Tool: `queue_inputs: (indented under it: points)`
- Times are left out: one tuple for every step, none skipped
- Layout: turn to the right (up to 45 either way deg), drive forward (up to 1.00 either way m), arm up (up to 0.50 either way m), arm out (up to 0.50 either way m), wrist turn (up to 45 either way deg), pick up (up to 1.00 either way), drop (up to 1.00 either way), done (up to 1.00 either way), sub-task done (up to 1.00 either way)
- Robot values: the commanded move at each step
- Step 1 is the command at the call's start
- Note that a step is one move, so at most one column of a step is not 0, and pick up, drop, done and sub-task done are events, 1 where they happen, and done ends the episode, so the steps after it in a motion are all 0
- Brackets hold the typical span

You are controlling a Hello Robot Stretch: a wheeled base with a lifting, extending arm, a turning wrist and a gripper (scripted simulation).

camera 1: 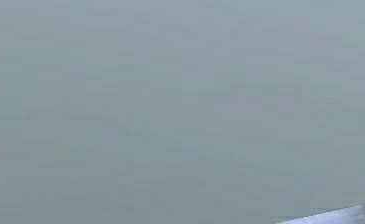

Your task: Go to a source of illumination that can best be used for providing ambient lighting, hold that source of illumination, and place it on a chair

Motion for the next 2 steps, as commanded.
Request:
queue_inputs:
  points:
    - [0.0, 0.00, -0.10, 0.00, 0.0, 0.00, 0.00, 0.00, 0.00]
    - [0.0, 0.00, 0.00, 0.00, 0.0, 1.00, 0.00, 0.00, 0.00]
